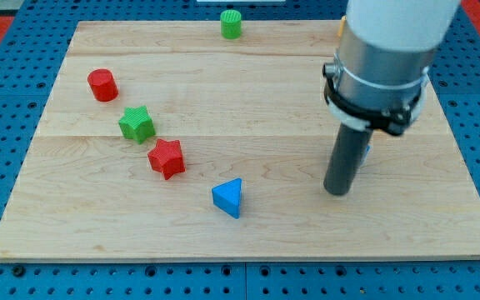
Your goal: Push blue triangle slightly towards up
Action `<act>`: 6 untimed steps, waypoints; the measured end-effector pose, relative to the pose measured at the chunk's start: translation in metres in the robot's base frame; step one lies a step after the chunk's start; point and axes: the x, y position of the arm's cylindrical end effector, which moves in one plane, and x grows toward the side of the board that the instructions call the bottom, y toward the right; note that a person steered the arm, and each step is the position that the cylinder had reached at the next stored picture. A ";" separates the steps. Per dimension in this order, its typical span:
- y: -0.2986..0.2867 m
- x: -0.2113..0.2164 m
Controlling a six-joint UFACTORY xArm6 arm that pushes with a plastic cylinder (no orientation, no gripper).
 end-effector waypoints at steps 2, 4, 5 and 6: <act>-0.101 0.071; -0.126 0.039; -0.126 0.017; -0.128 0.019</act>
